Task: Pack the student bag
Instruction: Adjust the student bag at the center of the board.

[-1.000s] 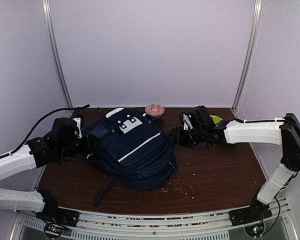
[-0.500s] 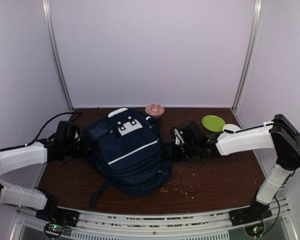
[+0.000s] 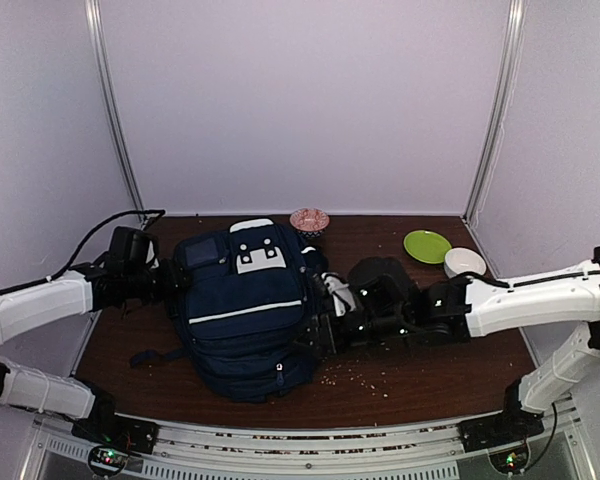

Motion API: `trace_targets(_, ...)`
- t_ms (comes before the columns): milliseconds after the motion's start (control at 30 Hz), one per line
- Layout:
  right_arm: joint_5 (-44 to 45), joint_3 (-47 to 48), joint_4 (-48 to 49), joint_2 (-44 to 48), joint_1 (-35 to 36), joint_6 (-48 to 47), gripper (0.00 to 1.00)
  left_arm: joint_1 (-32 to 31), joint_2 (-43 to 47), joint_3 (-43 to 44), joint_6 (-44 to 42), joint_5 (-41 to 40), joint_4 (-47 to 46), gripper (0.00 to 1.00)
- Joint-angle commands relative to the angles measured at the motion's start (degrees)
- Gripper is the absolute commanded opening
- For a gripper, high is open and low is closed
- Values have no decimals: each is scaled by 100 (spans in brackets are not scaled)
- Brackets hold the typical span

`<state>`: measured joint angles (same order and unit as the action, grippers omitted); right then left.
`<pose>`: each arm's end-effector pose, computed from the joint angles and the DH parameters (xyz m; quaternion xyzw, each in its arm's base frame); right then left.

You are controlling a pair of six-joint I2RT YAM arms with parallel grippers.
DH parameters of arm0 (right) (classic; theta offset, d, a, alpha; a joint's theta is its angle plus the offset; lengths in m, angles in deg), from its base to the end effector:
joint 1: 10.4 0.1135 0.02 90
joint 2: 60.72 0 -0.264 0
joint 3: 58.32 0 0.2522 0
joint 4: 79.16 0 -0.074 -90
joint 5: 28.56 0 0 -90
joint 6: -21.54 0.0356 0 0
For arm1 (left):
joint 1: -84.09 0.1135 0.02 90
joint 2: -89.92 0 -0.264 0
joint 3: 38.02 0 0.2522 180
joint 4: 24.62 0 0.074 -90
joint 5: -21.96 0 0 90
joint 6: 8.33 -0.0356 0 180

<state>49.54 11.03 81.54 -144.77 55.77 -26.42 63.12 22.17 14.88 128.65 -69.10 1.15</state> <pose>0.1253 0.3019 0.2512 -0.2312 0.8486 0.4319 0.1996 0.2309 -0.0878 0.2219 -0.2082 0.8844 -0.2264 0.3511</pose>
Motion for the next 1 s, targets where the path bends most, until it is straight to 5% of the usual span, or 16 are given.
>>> trace_targets(0,468,-413,-5,682,-1036,227,62,19,910,-54,52,-364,495,98)
trace_targets(200,195,215,430,-305,-2223,453,63,-316,2420,-874,823,-475,1048,98)
trace_targets(467,-268,1551,925,-2277,-2687,948,63,-902,3547,-1688,1740,-725,1572,98)
trace_targets(800,-1511,2519,1102,-3683,-2553,1537,58,-893,3078,-1759,1597,-624,906,98)
trace_targets(833,-1467,2476,1050,-3669,-2529,1500,54,-891,2933,-1696,1518,-620,840,98)
trace_targets(967,-1293,1885,1389,-3352,-2465,1575,5,-883,2346,-1420,1240,-591,546,98)
